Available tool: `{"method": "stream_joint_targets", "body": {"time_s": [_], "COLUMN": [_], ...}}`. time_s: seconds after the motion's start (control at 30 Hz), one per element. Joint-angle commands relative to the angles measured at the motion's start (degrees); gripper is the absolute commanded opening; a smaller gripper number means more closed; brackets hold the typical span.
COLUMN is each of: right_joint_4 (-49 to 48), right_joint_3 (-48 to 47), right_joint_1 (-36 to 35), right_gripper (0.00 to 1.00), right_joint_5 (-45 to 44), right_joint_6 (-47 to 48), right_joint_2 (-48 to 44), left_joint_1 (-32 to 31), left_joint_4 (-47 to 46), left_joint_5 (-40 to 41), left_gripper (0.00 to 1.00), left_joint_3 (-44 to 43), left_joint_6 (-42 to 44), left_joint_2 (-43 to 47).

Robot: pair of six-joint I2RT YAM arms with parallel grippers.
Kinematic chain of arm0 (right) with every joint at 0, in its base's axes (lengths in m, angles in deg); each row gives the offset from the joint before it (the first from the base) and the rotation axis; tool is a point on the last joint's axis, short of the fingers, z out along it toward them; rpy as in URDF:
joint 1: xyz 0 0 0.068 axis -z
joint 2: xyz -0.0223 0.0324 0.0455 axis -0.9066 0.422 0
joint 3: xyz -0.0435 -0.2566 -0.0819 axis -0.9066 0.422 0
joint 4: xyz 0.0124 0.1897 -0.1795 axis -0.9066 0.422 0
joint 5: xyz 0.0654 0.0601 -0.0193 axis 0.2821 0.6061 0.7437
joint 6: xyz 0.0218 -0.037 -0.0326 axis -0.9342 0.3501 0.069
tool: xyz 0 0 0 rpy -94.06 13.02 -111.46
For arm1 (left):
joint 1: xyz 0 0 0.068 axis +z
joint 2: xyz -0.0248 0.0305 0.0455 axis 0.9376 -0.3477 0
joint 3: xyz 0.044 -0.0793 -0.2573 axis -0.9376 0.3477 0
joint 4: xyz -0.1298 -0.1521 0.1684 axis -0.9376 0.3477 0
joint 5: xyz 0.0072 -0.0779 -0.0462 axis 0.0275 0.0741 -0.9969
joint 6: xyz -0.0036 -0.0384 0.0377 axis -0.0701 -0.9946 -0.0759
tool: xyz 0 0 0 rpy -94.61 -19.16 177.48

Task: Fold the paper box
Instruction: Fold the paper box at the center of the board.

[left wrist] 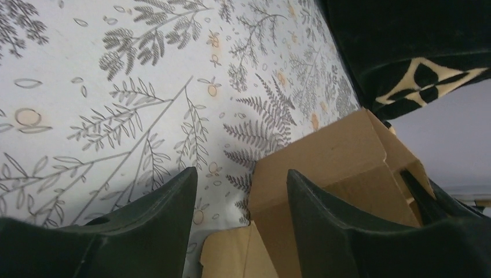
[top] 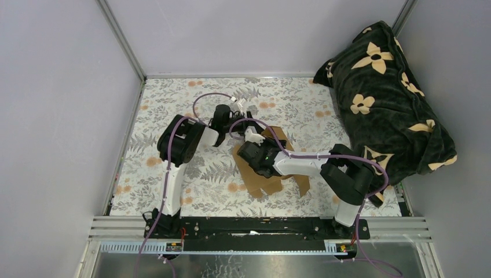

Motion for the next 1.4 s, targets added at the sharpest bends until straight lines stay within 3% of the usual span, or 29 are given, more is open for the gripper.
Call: {"method": "stream_joint_targets", "body": {"time_s": [0.0, 0.83, 1.07, 1.37], "right_joint_4": [-2.89, -5.42, -5.74, -9.07], "right_joint_3": [-1.51, -0.30, -0.01, -0.24], "right_joint_1": [-1.12, -2.83, -3.49, -4.72], "right_gripper": [0.00, 0.00, 0.00, 0.00], "right_joint_5": [-2.97, -5.22, -5.05, -5.59], "right_joint_6": [1.76, 4.74, 4.78, 10.00], "right_joint_2": [1.48, 4.40, 4.97, 6.58], "left_joint_1": [0.65, 2.75, 2.75, 2.75], "left_joint_4": [-9.22, -37.72, -38.02, -29.42], "left_joint_5": [-2.97, -11.97, -11.29, -7.65], "left_gripper": [0.66, 0.72, 0.72, 0.72], "left_joint_3": [3.26, 14.62, 15.47, 17.59], "left_joint_6": [1.73, -6.31, -5.24, 2.52], "left_joint_2": [2.53, 2.61, 1.49, 4.62]}}
